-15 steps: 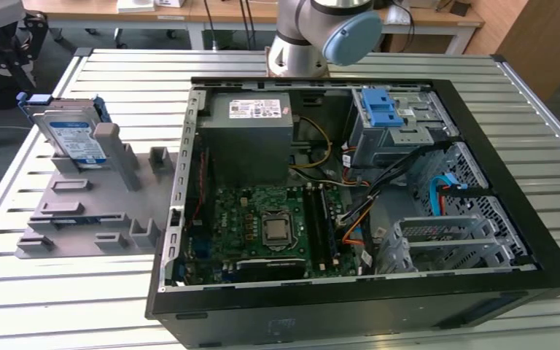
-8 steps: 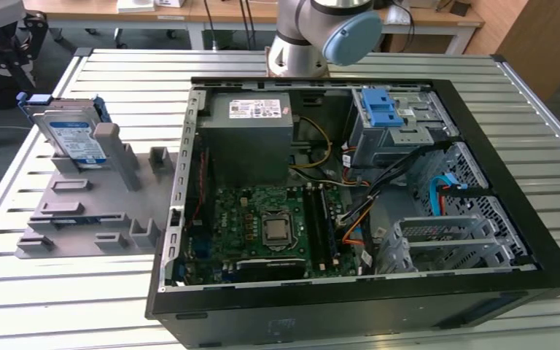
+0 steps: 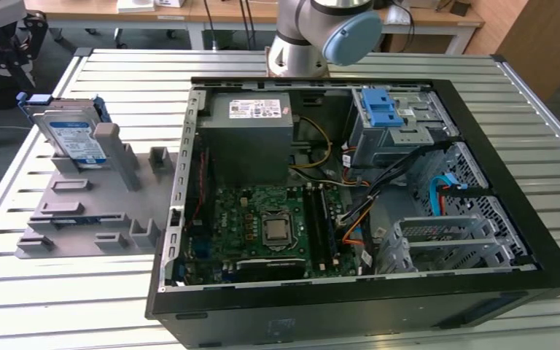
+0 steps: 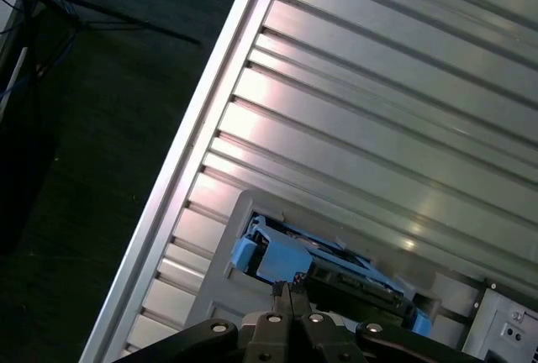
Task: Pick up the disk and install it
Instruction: 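Pick up the disk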
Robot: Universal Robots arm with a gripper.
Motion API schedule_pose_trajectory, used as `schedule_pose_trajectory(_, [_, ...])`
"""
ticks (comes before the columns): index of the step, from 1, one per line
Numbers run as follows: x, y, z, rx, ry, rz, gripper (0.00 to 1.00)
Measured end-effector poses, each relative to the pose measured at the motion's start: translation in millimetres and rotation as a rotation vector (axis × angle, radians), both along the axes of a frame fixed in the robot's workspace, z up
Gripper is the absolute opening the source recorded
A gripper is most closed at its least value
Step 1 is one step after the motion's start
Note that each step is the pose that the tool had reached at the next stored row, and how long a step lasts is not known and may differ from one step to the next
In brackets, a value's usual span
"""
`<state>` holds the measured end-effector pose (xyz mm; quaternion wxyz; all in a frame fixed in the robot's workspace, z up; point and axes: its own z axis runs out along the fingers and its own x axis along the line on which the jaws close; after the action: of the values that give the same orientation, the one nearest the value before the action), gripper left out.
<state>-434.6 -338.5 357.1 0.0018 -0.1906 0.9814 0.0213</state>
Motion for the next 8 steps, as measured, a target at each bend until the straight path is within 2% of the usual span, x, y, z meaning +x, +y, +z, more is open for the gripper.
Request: schedule_pose_trajectory(8, [-0.2, 0.0, 0.0, 0.0, 0.0, 0.016, 0.11])
